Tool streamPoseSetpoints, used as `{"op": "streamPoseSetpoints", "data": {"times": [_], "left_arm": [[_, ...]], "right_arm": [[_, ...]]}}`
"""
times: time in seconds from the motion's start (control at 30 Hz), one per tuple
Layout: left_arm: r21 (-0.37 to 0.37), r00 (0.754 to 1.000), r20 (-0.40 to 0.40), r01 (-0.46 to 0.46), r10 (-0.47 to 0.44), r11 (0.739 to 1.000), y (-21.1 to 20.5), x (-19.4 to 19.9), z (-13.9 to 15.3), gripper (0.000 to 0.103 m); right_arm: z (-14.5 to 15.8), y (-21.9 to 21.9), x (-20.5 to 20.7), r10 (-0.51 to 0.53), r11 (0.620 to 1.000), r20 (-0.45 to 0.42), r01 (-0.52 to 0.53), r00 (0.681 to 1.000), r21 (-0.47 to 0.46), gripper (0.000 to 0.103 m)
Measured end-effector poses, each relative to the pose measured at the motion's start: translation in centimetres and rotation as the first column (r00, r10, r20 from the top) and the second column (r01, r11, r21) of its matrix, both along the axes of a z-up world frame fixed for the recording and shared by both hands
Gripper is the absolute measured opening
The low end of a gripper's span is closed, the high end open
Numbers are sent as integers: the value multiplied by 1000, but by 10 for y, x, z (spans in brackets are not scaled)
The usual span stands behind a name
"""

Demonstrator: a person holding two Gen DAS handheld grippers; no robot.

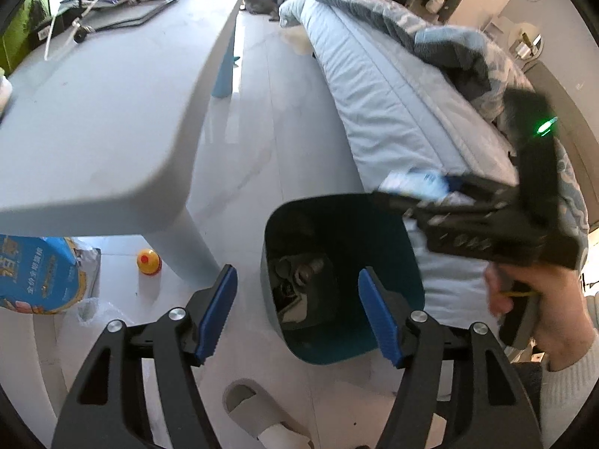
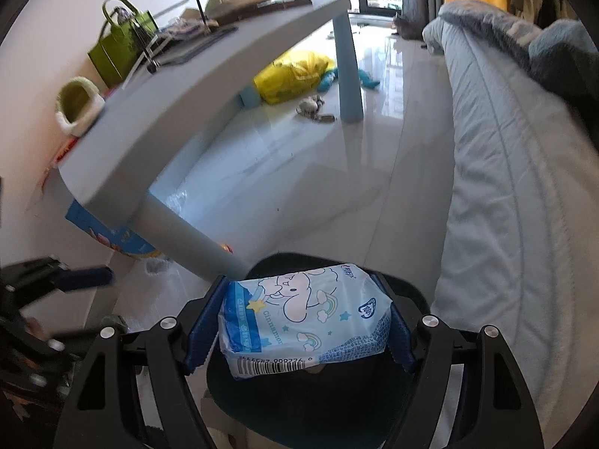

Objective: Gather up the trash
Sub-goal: 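Open right tool over the bin to drop the tissue pack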

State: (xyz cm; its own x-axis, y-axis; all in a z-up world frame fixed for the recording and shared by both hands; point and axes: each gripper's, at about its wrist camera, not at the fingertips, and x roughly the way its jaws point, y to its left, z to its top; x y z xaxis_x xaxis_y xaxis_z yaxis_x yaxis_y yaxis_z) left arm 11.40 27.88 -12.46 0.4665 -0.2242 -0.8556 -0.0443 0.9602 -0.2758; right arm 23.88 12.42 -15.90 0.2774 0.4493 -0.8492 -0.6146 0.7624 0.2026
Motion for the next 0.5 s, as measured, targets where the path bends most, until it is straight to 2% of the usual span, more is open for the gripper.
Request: {"op": "streamPoseSetpoints", "data": {"times": [0.3, 0.5], "left_arm": [[-3, 989, 141, -43, 43, 999, 7, -1, 38, 59], [16, 966, 254, -54, 48, 998, -3, -1, 66, 55]], "right_arm": [[-37, 9, -4, 24, 995, -61, -29, 998, -98, 76], [-56, 7, -12, 34, 986, -90, -48, 995, -159, 80]]}}
